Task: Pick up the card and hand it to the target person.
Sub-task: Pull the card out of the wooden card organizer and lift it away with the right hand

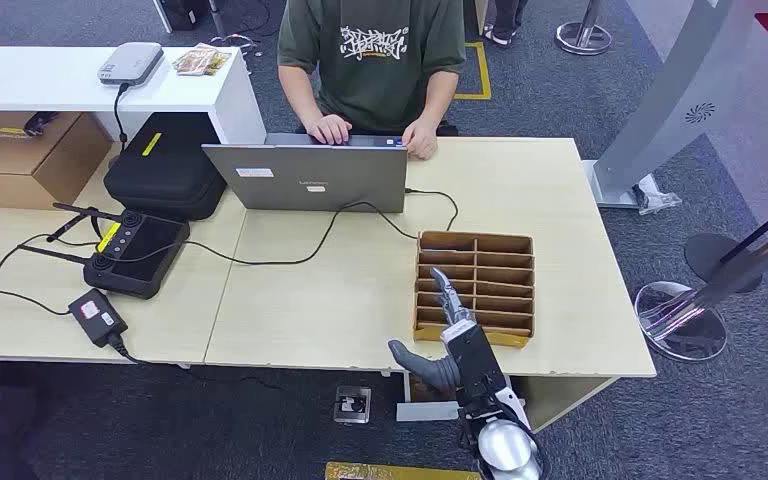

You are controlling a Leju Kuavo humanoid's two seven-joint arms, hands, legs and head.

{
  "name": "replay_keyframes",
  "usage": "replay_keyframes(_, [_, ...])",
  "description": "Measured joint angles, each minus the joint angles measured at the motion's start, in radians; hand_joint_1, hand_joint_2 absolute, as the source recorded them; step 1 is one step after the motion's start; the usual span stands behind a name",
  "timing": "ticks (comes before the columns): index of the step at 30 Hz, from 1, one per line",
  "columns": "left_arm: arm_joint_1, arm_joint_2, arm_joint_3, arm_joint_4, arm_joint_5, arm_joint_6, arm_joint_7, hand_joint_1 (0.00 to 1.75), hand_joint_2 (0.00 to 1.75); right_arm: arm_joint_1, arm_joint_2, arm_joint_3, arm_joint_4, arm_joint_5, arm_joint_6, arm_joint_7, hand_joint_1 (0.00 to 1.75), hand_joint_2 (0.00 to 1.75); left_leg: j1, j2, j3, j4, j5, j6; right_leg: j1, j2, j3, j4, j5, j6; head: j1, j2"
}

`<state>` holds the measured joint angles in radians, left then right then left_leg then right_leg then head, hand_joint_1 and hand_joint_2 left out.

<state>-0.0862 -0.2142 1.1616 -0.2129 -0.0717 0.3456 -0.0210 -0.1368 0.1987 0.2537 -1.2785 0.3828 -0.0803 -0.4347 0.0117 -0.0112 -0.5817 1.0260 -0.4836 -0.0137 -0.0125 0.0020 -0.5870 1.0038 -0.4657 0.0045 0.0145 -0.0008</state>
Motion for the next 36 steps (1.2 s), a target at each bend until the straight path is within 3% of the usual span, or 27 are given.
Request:
replay_keyframes(6, [0.000,-0.001,0.000,0.000,0.001,0.008,-0.001,0.00,0.00,-0.050,0.000,0.000,0.021,0.101,-0.052,0.023,0.00,1.75,0.000,0.000,0.000,0.000,0.000,0.000,0.000,0.000,0.000,0.000,0.000,0.000,0.000,0.000])
replay_keyframes(19, [0.000,-0.006,0.000,0.000,-0.010,0.014,-0.021,0.00,0.00,-0.231,-0.021,0.008,0.111,0.688,-0.336,0.268,0.00,1.75,0.000,0.000,0.000,0.000,0.000,0.000,0.000,0.000,0.000,0.000,0.000,0.000,0.000,0.000])
replay_keyframes(25, [-0.001,-0.006,0.000,0.000,-0.015,0.013,-0.022,0.00,0.00,-0.259,-0.038,0.006,0.196,0.783,-0.411,0.299,0.00,1.75,0.000,0.000,0.000,0.000,0.000,0.000,0.000,0.000,0.000,0.000,0.000,0.000,0.000,0.000])
replay_keyframes(36, [-0.002,-0.003,0.000,0.000,-0.023,0.013,-0.022,0.00,0.00,-0.299,-0.051,-0.001,0.305,0.824,-0.482,0.316,0.00,1.75,0.000,0.000,0.001,0.000,0.000,0.000,0.000,0.000,0.000,0.000,0.000,0.000,0.000,0.000])
